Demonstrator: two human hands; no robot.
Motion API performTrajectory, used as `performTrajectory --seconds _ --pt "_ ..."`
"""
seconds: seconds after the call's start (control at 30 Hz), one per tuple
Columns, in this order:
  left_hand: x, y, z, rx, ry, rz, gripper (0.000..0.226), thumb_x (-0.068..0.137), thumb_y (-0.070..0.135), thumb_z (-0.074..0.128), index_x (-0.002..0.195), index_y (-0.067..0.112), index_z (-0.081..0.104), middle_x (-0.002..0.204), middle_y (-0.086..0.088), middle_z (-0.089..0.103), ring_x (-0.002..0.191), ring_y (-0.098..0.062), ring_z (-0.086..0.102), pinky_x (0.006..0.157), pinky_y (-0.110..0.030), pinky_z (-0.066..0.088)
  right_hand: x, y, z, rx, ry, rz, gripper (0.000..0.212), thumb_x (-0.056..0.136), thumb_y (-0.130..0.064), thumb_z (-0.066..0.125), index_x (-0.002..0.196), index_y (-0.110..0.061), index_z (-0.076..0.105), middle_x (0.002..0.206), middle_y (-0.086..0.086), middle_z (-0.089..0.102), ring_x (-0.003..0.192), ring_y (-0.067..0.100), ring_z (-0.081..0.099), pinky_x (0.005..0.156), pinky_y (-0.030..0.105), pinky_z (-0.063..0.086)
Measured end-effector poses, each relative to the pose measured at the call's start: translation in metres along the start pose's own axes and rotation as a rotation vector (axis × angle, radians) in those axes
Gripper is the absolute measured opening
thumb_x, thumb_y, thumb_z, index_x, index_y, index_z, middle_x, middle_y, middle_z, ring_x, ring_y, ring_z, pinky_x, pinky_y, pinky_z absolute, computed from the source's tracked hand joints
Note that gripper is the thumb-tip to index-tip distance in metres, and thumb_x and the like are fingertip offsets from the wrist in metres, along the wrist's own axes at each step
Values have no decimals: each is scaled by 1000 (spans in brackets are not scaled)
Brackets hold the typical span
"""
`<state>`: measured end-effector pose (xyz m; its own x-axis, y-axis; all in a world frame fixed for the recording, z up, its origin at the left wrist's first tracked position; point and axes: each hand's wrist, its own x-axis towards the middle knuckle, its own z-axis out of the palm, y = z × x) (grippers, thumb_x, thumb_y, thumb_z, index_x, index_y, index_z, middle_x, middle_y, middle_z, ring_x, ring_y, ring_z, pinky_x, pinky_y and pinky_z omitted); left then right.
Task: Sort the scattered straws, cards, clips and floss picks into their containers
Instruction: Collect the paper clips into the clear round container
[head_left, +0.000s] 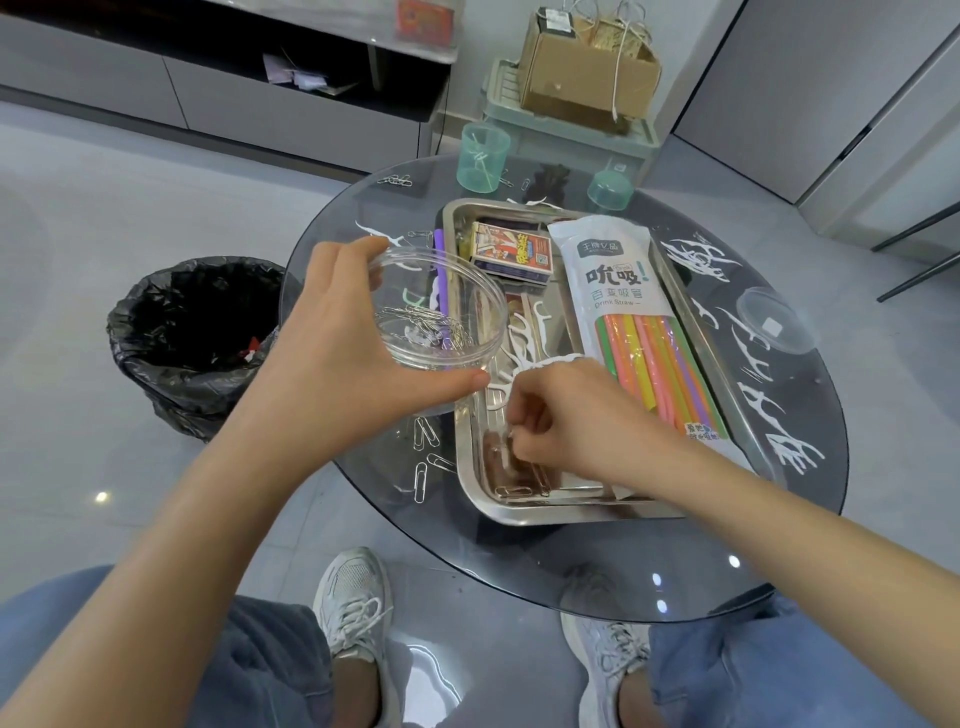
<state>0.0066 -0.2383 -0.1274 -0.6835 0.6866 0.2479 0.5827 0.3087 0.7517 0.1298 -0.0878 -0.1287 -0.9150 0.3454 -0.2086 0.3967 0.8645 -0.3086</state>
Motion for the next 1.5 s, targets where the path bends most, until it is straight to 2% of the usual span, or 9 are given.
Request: performTrajectory --seconds 0.1,0.2,0.47,0.6,0.77,1.1,1.27,1.4,1.5 --pt "0 0 0 5 -12 7 119 44 62 76 144 17 29 127 13 33 111 6 36 83 4 26 0 3 -34 254 108 80 10 79 -10 70 80 -20 67 75 -8 65 69 5 62 61 11 48" --pt "0 4 1 10 -23 2 123 38 70 67 144 19 29 132 10 35 112 6 37 91 -11 28 1 -7 -71 474 254 -3 11 79 -6 69 78 -17 70 70 2 70 66 15 68 65 23 58" --pt "-2 7 1 -4 -39 0 120 40 68 72 142 19 31 123 17 32 116 4 39 93 -14 31 8 -27 -72 536 275 -151 15 79 -13 74 95 -15 76 78 -5 73 68 4 68 71 17 55" --pt "-3 4 -1 17 -26 -3 120 39 70 71 141 18 33 122 19 32 112 8 37 94 -14 31 3 -5 -63 413 264 -142 8 80 -16 73 86 -22 75 75 -11 70 69 -2 64 68 13 50" --pt "-2 8 -2 19 -29 -1 121 39 73 67 141 18 33 121 19 33 113 7 37 93 -15 30 -12 18 -33 -125 -307 -96 43 73 -40 77 112 -33 62 96 -15 63 81 -2 56 72 17 46" --pt "-1 4 0 42 -37 -8 118 43 68 71 142 18 32 125 16 34 109 6 36 86 -6 26 -11 15 -5 -189 -212 -175 22 80 -20 70 97 -14 59 95 2 61 83 13 53 76 33 49" --pt "0 5 1 45 -38 -11 120 40 70 67 141 17 32 125 14 34 110 3 38 91 -14 29 -7 17 2 -273 -175 -209 17 77 -3 53 90 -12 58 95 6 60 86 24 56 74 40 50" --pt "-1 3 -1 44 -39 -17 118 42 67 72 141 18 32 125 14 34 110 4 37 87 -8 26 -4 16 3 -247 -185 -200 17 75 -4 53 88 -13 58 91 3 62 84 20 56 72 36 50" --pt "-1 3 -2 42 -33 -19 116 44 65 75 141 19 32 122 18 31 107 8 35 80 0 25 -3 15 -7 -152 -191 -157 16 78 -4 56 86 -16 61 82 -4 63 73 7 54 63 17 43"
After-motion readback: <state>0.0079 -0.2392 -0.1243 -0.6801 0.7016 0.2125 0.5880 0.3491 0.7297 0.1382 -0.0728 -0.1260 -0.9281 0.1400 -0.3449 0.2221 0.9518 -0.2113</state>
